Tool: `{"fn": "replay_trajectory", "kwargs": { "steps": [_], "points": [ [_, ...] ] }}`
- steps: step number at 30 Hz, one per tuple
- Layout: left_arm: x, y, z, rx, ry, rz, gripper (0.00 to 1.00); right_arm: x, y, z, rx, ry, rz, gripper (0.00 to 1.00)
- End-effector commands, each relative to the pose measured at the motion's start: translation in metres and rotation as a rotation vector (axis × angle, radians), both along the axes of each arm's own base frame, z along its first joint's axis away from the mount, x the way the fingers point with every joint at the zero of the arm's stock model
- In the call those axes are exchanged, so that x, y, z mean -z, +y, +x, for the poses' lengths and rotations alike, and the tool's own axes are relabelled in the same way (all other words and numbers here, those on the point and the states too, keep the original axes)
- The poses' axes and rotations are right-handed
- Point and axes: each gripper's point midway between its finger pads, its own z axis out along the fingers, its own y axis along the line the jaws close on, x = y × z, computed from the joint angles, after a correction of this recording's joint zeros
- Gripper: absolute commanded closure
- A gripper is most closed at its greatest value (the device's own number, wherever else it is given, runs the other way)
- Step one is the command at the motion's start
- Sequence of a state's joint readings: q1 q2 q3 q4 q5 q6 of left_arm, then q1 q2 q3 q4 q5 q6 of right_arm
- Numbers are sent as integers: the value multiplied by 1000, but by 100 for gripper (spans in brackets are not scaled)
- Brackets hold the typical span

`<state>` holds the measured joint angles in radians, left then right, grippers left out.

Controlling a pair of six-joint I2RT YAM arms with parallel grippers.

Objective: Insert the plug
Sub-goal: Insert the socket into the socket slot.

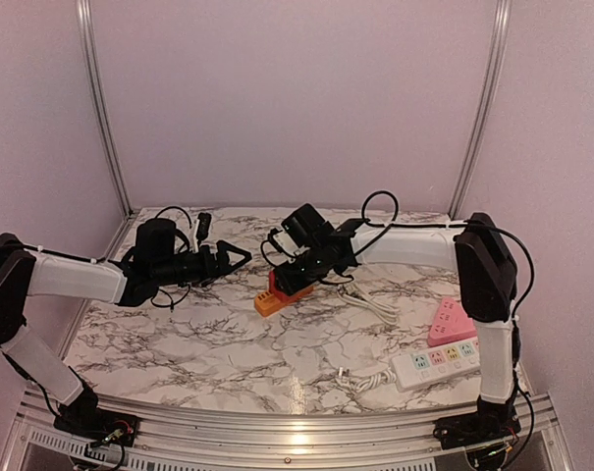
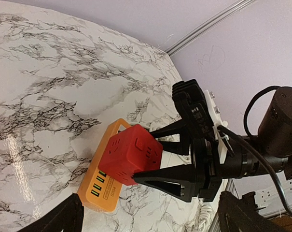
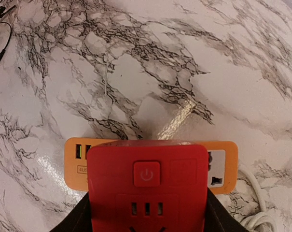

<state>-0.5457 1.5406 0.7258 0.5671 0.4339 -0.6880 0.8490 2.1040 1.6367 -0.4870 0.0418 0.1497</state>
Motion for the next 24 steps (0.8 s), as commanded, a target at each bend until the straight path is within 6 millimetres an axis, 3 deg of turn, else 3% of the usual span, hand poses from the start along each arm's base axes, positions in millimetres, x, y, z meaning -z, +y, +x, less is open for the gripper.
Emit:
{"fn": "replay_trajectory", "kwargs": {
  "steps": [1, 9, 12, 15, 18, 24],
  "points": [
    [12, 5, 1, -21, 32, 18, 1, 110, -46, -40, -52, 234, -296, 98],
    [18, 9, 1, -35, 43, 28, 1, 137, -54, -53, -73, 293, -329, 96],
    [21, 10, 1, -37, 48, 30, 1, 138, -54, -54, -74, 295, -331, 95],
    [21, 10, 1, -37, 49, 29, 1, 129, -51, -51, -73, 283, -318, 93],
    [20, 10, 2, -36, 46, 29, 1, 108, -40, -49, -87, 270, -266, 89],
    [25, 11, 1, -40, 62, 32, 1, 68, -33, -31, -70, 182, -233, 70]
  ]
}}
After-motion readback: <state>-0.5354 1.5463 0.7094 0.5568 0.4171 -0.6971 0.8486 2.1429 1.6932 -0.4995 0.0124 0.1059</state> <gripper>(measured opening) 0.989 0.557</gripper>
